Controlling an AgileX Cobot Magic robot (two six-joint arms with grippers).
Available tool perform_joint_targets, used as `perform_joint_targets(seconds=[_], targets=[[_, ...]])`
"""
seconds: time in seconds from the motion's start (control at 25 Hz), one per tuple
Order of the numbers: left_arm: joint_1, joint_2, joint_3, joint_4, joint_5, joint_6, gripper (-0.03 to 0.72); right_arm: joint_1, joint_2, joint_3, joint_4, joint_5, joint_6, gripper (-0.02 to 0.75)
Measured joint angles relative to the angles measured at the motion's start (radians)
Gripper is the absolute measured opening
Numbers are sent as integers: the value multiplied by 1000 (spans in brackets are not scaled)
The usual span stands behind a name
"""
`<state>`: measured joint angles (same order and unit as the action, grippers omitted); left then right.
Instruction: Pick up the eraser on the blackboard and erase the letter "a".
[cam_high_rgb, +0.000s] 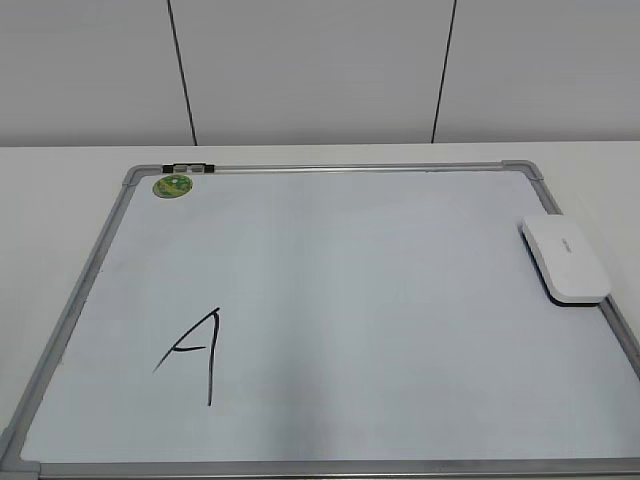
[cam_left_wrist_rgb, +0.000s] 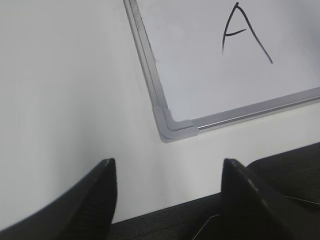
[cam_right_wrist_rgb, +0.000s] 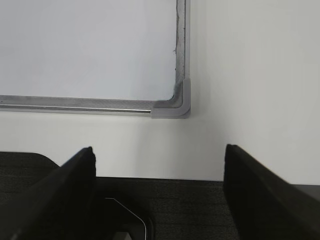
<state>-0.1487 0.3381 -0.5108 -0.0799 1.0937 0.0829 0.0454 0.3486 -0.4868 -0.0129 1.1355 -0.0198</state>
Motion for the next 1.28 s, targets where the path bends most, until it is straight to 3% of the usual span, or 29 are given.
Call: perform_joint_targets(seconds=[0.36, 0.8, 0.92, 1.28], targets=[[14, -42, 0, 1, 0, 0, 482, 9, -27, 0, 0, -1, 0, 588], [165, -268, 0, 1, 0, 0, 482, -25, -193, 0, 0, -2, 2, 587], [172, -319, 0, 1, 2, 0, 482, -65, -279, 0, 0, 0, 2, 588], [173, -329, 0, 1, 4, 0, 482, -70, -365, 0, 0, 1, 2, 588]])
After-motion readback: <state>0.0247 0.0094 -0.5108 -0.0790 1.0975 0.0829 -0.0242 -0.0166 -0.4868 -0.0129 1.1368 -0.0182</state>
